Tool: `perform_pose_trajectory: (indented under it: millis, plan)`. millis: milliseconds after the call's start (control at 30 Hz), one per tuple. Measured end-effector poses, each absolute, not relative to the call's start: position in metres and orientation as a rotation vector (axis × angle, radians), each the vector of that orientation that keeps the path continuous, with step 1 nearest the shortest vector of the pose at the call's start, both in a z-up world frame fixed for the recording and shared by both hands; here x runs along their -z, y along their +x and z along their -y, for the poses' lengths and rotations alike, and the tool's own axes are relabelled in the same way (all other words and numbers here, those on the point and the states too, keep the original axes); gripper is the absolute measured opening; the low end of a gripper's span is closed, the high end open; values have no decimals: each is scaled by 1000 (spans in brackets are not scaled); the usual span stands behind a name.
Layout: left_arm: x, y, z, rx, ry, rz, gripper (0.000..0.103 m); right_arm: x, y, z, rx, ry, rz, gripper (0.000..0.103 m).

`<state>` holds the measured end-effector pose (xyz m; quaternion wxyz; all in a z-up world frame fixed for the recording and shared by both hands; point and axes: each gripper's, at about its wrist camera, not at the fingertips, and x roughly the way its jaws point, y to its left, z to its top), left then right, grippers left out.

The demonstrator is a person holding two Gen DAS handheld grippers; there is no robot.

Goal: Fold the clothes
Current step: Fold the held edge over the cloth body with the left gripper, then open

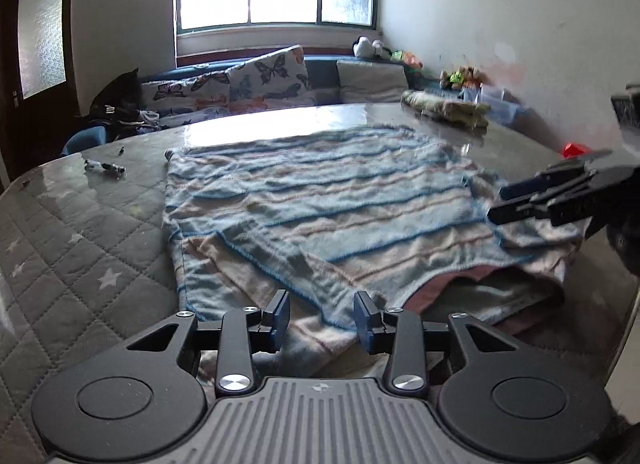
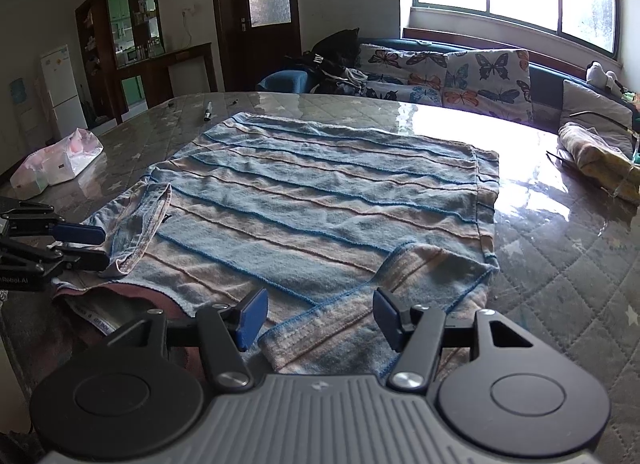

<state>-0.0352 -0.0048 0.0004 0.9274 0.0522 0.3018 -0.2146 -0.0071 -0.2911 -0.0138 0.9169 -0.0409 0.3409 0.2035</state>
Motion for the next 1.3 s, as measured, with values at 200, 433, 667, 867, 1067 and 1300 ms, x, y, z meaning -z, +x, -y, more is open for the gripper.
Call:
perform_pose_trajectory:
  millis: [200, 433, 667, 867, 1067, 1300]
  plan:
    - [5, -37, 14, 496, 131, -640, 36, 14, -8, 292, -417, -83, -703, 60]
    - [8, -38, 18, 520, 145, -626, 7, 17, -8, 292, -414, -77, -711, 60]
    - [7, -46, 22, 566, 176, -623, 6, 19, -8, 292, -414, -73, -713, 60]
    - [0, -43, 14, 569, 139, -634, 10, 17, -10, 293, -415, -73, -709, 60]
    - [-8, -29, -5, 473, 78, -615, 10, 16, -16, 303, -401, -60, -719, 60]
    - [7, -22, -16, 433, 70, -680, 17, 22, -25, 309, -405, -78, -760, 60]
